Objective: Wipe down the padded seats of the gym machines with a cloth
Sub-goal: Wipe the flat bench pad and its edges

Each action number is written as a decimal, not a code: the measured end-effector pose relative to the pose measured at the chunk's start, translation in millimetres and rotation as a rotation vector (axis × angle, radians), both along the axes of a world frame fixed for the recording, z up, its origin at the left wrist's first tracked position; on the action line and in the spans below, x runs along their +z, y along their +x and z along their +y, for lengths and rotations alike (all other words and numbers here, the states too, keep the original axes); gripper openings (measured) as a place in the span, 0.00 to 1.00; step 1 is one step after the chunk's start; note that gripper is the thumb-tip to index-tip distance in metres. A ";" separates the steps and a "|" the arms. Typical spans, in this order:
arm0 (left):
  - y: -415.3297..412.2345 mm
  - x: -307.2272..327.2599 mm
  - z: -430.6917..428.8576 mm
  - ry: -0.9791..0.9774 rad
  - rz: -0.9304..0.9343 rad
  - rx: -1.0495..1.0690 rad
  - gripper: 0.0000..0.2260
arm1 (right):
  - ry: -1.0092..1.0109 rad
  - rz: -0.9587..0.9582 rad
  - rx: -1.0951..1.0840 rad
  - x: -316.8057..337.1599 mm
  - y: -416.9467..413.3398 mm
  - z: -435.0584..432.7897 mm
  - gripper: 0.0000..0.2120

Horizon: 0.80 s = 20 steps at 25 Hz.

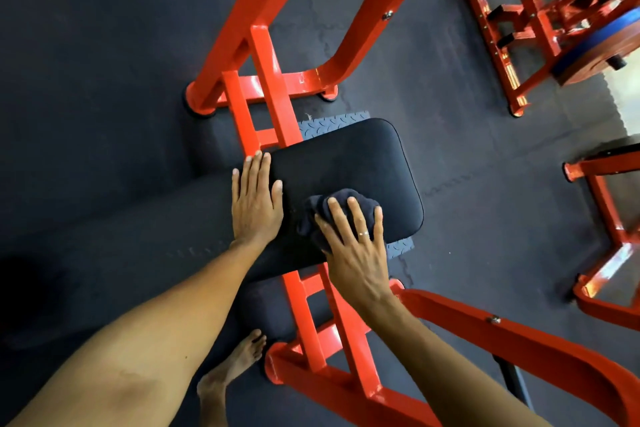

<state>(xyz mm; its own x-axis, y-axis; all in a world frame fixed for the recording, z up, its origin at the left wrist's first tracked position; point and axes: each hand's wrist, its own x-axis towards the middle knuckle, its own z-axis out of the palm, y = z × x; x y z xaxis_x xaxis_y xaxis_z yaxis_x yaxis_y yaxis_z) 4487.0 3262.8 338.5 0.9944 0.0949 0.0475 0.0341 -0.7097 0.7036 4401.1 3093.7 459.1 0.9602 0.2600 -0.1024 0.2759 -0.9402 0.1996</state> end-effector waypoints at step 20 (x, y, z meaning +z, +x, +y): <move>2.8 -4.7 -1.1 0.037 -0.065 0.033 0.24 | 0.085 -0.087 0.143 -20.1 -15.9 -1.3 0.28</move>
